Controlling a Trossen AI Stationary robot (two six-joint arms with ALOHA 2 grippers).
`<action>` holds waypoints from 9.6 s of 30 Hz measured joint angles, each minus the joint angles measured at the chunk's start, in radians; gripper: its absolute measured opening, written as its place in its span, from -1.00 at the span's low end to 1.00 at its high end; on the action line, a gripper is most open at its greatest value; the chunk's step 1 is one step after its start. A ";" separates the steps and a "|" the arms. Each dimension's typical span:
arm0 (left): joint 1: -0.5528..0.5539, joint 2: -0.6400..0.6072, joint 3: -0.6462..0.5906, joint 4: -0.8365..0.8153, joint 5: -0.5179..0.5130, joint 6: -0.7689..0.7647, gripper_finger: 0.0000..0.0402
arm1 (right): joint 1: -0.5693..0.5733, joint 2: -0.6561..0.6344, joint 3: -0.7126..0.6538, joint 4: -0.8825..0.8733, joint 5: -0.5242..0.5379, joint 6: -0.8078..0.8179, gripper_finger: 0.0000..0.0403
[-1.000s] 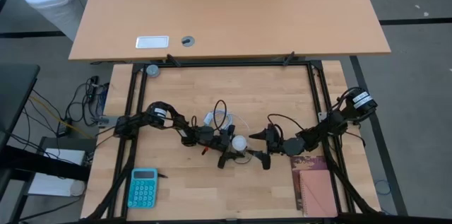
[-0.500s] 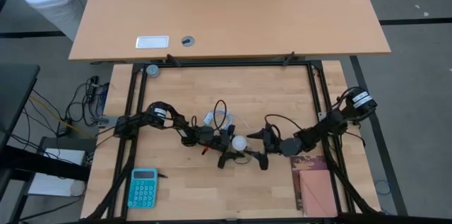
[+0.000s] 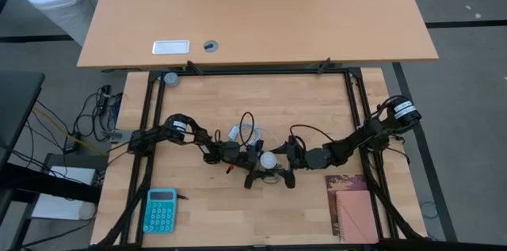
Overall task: Screw lightbulb
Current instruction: Insert the white lightbulb into the lamp socket
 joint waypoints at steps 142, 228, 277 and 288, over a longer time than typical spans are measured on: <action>-0.113 0.000 0.125 -0.191 -0.861 -0.086 -0.01 | 0.015 0.083 0.110 -0.118 0.421 0.152 -0.10; 0.030 0.001 0.026 -0.009 0.357 -0.056 -0.01 | -0.060 0.014 0.003 0.069 -0.192 -0.101 0.48; 0.035 0.001 0.026 -0.004 0.305 -0.082 -0.01 | -0.057 0.127 0.063 0.138 -0.168 -0.087 0.16; 0.035 0.001 0.026 -0.004 0.284 -0.078 -0.01 | -0.055 0.127 0.063 0.136 -0.169 -0.080 0.01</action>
